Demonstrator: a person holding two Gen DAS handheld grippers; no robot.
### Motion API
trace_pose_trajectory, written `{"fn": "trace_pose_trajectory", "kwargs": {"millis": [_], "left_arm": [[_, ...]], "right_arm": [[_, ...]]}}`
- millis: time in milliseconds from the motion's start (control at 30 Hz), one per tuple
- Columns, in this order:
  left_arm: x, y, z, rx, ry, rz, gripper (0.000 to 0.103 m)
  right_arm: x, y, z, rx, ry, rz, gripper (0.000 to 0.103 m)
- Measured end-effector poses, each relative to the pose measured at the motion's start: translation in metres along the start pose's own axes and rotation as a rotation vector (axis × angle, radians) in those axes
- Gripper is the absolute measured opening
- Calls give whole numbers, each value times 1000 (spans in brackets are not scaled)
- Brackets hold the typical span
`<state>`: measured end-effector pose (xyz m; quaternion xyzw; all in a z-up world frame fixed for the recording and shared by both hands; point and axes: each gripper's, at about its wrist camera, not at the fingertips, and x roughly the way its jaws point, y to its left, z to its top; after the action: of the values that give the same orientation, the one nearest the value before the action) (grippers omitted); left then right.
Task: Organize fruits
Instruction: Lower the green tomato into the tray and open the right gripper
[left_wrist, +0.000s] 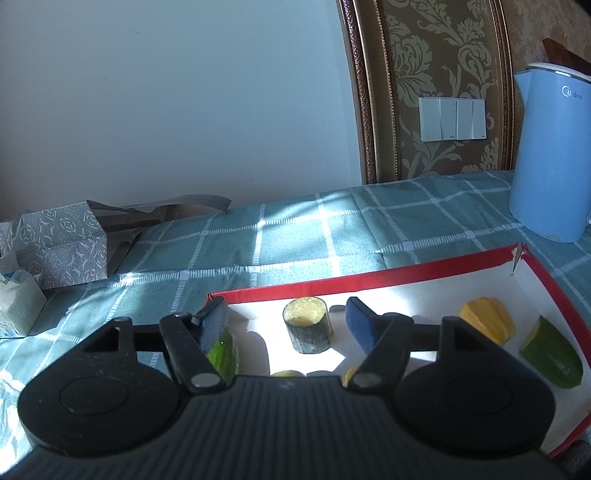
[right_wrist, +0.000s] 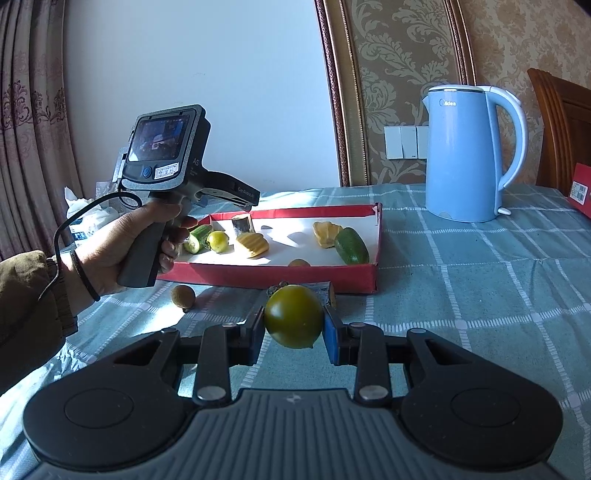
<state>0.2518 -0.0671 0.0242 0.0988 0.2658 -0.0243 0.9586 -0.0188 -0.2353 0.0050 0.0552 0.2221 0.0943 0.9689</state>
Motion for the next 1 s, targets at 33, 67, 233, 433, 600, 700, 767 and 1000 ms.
{"fn": "trace_pose_trajectory", "kwargs": {"millis": [33, 67, 233, 433, 600, 700, 767, 1000], "left_arm": [[-2, 2, -1, -5, 3, 4, 69], [-5, 6, -3, -16, 9, 12, 70], [-36, 24, -20, -31, 0, 42, 83], [-77, 53, -54, -86, -46, 109, 96], [-87, 73, -79, -161, -99, 142, 97], [-91, 73, -79, -136, -120, 131, 97], [-96, 70, -80, -115, -144, 147, 97], [-97, 64, -79, -76, -149, 152, 103]], "right_arm": [[1, 1, 1, -2, -1, 1, 32], [3, 3, 2, -5, -1, 3, 32], [12, 9, 13, -28, -4, 21, 32], [28, 12, 34, -43, -28, 28, 32], [59, 7, 55, -29, -18, 14, 32], [82, 6, 69, -28, -8, 3, 32], [101, 5, 78, -21, 5, -5, 32], [174, 12, 95, -43, 101, -23, 32]]}}
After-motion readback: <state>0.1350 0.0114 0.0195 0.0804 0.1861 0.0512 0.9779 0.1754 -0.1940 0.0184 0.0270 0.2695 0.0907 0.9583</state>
